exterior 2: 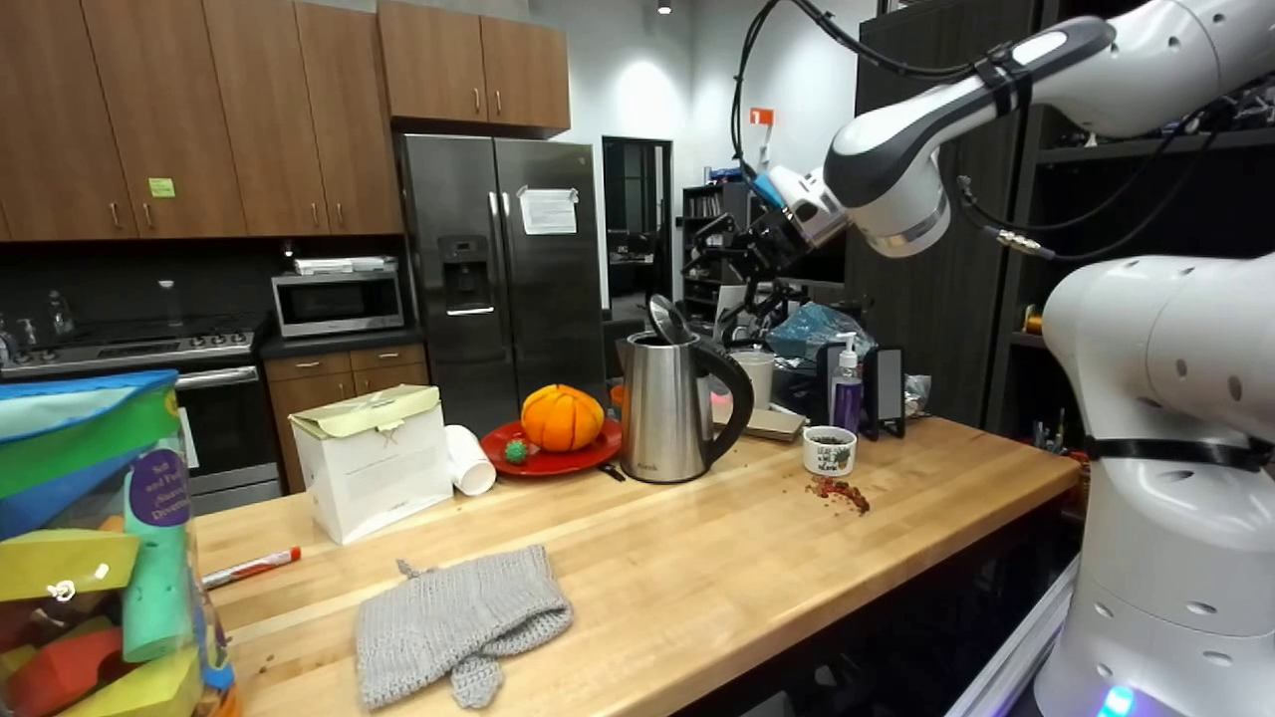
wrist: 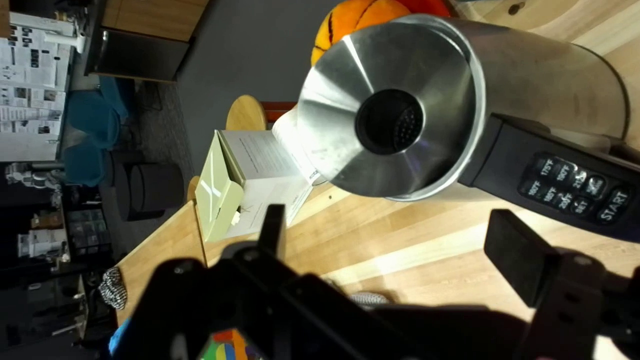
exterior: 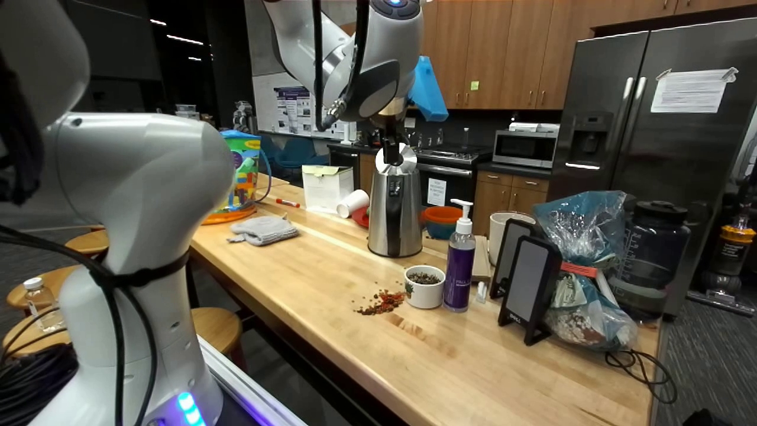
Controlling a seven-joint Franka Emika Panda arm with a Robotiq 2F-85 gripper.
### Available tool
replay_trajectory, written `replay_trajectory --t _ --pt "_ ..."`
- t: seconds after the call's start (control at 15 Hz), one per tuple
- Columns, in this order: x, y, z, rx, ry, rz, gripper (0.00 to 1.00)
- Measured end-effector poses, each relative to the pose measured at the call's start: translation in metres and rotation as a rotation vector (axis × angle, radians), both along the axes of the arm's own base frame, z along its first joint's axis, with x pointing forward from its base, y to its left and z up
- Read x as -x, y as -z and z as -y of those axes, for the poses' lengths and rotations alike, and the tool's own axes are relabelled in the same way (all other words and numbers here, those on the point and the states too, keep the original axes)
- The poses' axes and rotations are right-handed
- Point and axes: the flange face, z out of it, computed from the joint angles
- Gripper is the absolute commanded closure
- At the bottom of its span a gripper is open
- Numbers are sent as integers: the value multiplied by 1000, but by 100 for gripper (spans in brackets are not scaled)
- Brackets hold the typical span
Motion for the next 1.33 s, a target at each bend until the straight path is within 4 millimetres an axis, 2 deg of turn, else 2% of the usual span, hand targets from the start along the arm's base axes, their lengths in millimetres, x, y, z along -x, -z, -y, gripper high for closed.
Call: replay_trajectory --t 0.27,0.53,1.07,1.33 --pt "-7 -2 -7 -49 -24 16 0" --pt "-17 -14 -15 -90 -29 77 0" --pt "-49 -26 -36 -136 -50 140 0" --pt "-68 -26 -39 -155 -46 152 0"
